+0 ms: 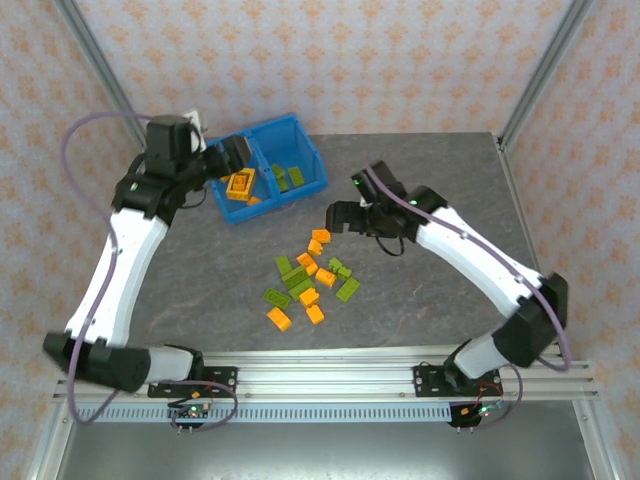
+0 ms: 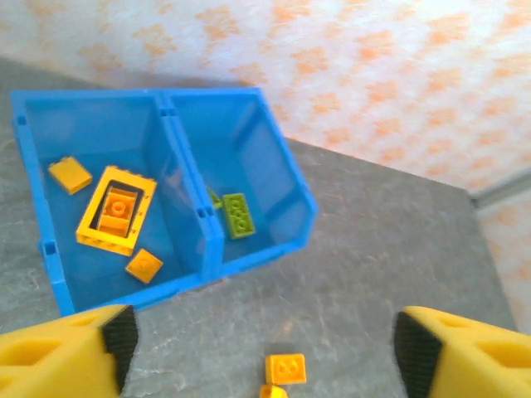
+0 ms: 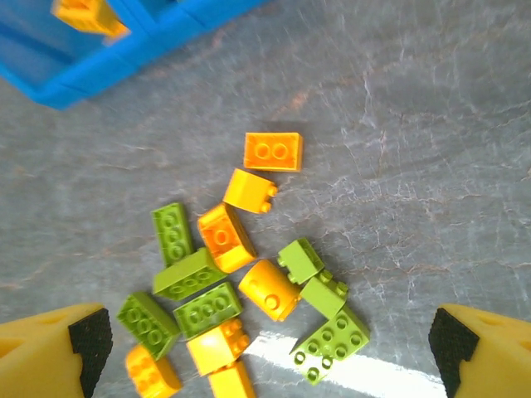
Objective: Sort the legos into containers by color
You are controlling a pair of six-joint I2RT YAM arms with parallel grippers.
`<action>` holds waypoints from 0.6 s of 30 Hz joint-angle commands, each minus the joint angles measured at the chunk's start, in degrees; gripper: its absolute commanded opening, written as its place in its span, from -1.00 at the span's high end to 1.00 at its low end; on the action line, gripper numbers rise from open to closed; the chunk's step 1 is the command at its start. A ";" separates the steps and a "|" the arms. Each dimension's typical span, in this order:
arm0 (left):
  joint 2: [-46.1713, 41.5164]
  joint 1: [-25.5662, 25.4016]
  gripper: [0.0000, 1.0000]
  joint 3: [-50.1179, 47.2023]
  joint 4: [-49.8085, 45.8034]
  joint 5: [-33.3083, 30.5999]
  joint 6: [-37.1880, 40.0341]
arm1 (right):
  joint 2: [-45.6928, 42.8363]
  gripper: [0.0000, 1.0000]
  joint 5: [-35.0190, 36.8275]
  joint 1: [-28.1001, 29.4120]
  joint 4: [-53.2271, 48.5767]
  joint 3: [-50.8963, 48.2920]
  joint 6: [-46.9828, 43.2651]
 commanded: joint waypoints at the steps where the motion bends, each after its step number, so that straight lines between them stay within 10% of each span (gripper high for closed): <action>1: -6.02 -0.18 -0.95 -7.31 -0.85 8.34 13.06 | 7.27 -0.99 0.82 0.44 0.45 2.99 1.97; 8: -23.45 -1.03 -0.99 -27.64 1.21 26.97 37.75 | 25.12 -0.99 0.15 0.44 3.78 10.64 3.82; 18: -28.66 -1.52 -0.99 -39.64 2.58 32.46 45.92 | 40.14 -0.90 -0.60 0.44 4.50 19.75 3.62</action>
